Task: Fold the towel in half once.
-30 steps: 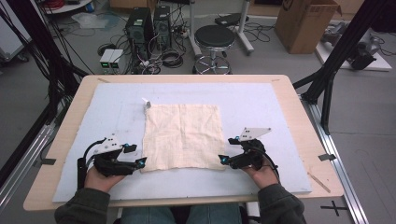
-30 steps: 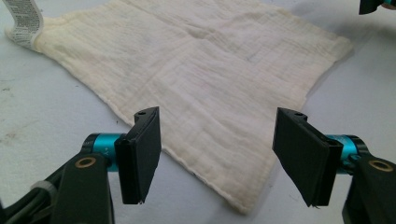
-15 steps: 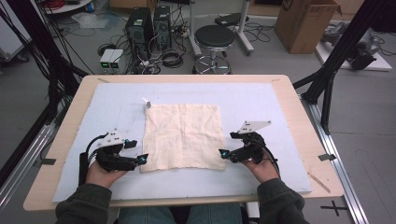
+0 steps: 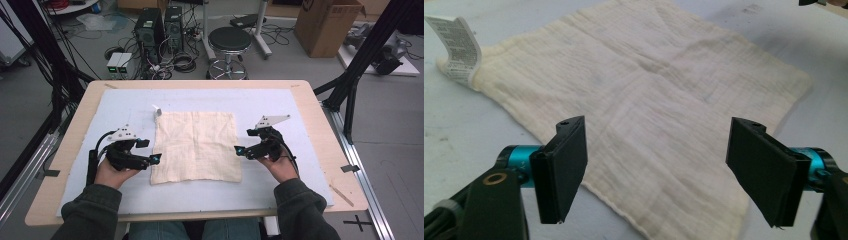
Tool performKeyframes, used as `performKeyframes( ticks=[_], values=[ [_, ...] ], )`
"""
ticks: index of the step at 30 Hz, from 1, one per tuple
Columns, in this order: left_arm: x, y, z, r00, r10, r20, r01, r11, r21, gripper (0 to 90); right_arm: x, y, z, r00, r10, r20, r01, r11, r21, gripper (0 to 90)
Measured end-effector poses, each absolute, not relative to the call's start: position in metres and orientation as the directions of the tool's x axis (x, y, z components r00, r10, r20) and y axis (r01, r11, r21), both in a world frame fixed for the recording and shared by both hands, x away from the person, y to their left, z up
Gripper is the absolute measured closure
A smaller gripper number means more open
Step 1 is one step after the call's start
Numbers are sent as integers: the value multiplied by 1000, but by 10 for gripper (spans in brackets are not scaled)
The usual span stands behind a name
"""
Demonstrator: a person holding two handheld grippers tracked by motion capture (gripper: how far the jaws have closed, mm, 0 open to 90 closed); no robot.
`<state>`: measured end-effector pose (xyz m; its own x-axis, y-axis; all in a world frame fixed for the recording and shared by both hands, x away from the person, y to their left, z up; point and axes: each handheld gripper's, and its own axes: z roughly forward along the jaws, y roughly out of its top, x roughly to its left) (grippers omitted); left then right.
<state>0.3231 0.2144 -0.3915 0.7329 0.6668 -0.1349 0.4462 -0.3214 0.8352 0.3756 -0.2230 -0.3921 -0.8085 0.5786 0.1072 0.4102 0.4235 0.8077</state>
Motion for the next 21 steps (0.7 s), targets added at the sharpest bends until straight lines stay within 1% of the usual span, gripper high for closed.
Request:
performKeyframes(
  ticks=[5,7,13,17,18,21],
  values=[
    [334,215,-382,732,668,-133,436,-309,845,276,383,-227,-386,-804,584,117,415,409,812,121],
    [338,216,-379,736,665,-127,436,-322,840,286,387,-229,-383,-802,585,119,418,407,813,121],
    [350,219,-375,726,670,-155,451,-294,843,304,399,-231,-374,-804,583,119,415,405,815,122],
    [360,221,-372,723,675,-147,456,-306,836,311,408,-230,-368,-800,587,122,424,410,808,126],
    [363,222,-370,723,675,-147,456,-306,836,316,414,-229,-366,-805,582,121,418,409,811,160],
    [372,225,-368,712,684,-160,458,-278,844,333,420,-227,-363,-806,579,122,422,418,804,161]
  ],
)
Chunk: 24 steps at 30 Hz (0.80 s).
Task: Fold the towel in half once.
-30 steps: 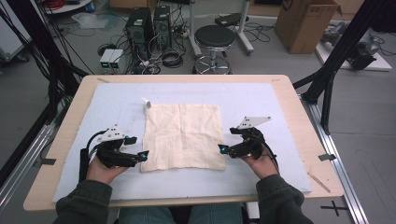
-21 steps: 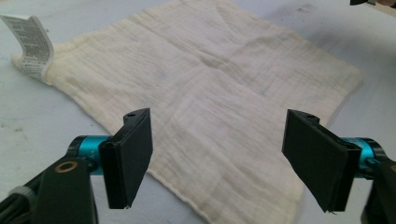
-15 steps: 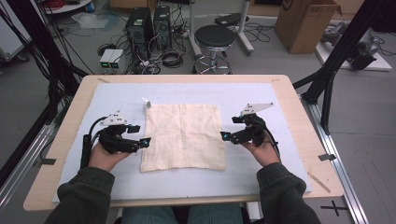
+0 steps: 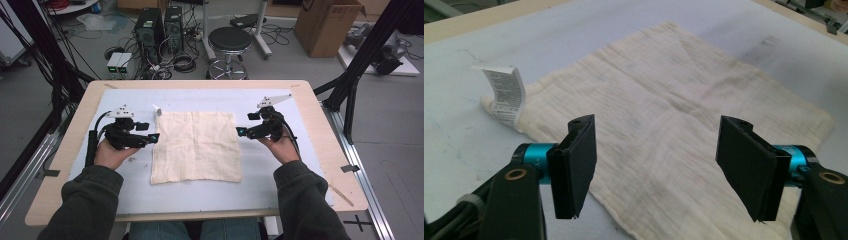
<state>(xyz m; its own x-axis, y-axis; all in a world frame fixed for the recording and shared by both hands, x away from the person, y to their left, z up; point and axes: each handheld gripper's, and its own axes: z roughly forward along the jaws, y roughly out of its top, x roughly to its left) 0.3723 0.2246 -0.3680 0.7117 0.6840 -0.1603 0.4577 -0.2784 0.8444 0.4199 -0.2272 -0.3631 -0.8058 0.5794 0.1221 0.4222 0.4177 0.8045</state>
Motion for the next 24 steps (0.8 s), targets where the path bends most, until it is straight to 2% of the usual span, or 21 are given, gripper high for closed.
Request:
performKeyframes(
  ticks=[3,14,24],
  values=[
    [383,227,-368,699,693,-178,472,-260,842,347,434,-225,-358,-805,581,124,425,418,803,197],
    [422,227,-353,670,725,-160,481,-260,837,374,469,-216,-340,-796,592,129,436,412,800,229],
    [448,219,-358,647,743,-170,499,-245,832,380,495,-213,-360,-760,634,142,476,394,786,291]
  ],
)
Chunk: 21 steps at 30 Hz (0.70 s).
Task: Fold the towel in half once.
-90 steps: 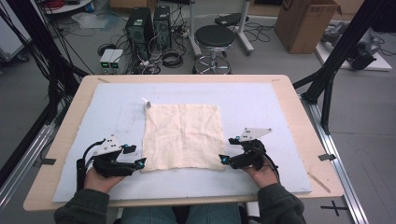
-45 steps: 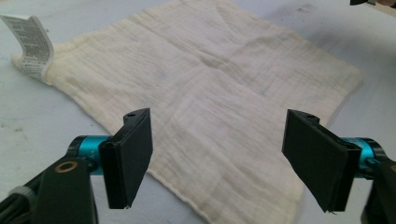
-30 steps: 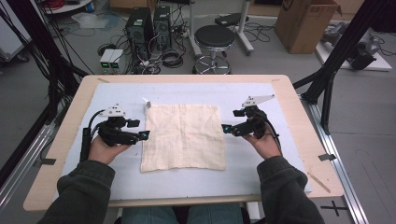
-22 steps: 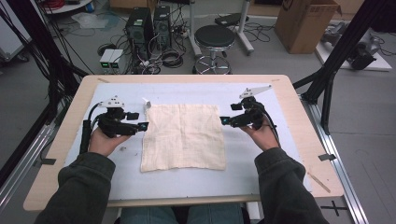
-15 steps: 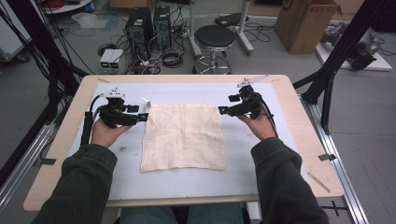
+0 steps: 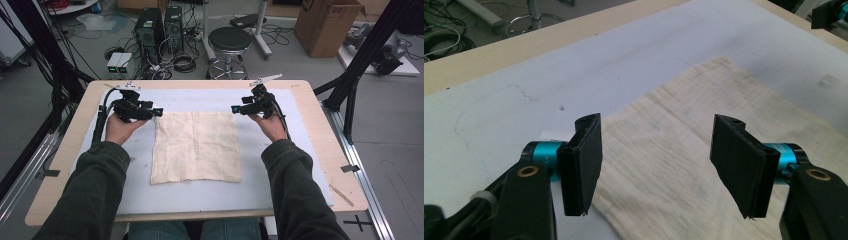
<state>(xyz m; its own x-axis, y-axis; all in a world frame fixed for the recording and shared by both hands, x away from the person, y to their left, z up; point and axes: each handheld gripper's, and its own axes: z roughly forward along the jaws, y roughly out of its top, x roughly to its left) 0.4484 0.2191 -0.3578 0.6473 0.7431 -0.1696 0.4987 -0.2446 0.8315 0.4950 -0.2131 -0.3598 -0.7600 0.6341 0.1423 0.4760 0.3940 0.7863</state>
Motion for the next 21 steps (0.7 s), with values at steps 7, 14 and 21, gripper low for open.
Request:
performKeyframes(
  ticks=[7,14,21],
  values=[
    [465,221,-378,597,779,-192,538,-211,816,386,508,-208,-378,-731,661,169,521,380,764,328],
    [476,223,-394,547,814,-196,571,-193,798,393,517,-209,-392,-690,693,207,575,352,738,342],
    [484,220,-410,527,826,-198,610,-206,765,412,523,-205,-405,-680,712,178,586,380,716,390]
  ],
)
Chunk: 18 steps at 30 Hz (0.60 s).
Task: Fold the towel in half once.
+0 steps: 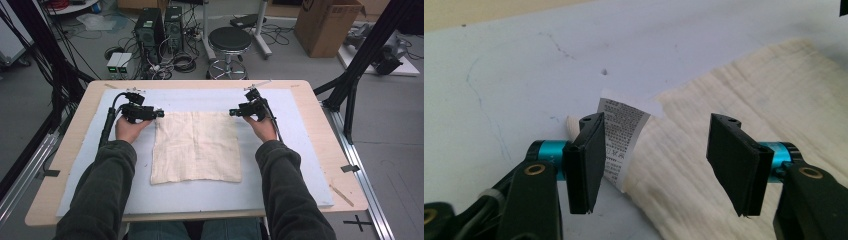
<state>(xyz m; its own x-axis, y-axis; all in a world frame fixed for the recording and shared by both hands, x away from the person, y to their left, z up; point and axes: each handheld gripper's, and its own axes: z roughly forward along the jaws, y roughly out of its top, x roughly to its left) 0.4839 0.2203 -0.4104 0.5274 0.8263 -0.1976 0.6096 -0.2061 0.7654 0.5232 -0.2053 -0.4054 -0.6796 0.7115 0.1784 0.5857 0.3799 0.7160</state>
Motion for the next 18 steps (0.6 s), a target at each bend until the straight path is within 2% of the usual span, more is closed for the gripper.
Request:
performKeyframes(
  ticks=[5,13,15,16,18],
  values=[
    [488,217,-422,499,842,-203,634,-195,748,432,528,-203,-416,-658,730,183,610,374,699,433],
    [492,207,-435,478,857,-191,665,-212,716,525,531,-197,-429,-645,742,184,637,387,667,530],
    [492,206,-436,471,864,-175,663,-217,716,580,531,-194,-433,-644,743,182,646,401,650,560],
    [492,206,-436,466,868,-171,663,-214,717,580,531,-192,-434,-641,746,178,646,401,649,575],
    [491,205,-436,464,870,-166,664,-217,715,618,530,-191,-434,-640,747,180,646,396,653,648]
  ],
)
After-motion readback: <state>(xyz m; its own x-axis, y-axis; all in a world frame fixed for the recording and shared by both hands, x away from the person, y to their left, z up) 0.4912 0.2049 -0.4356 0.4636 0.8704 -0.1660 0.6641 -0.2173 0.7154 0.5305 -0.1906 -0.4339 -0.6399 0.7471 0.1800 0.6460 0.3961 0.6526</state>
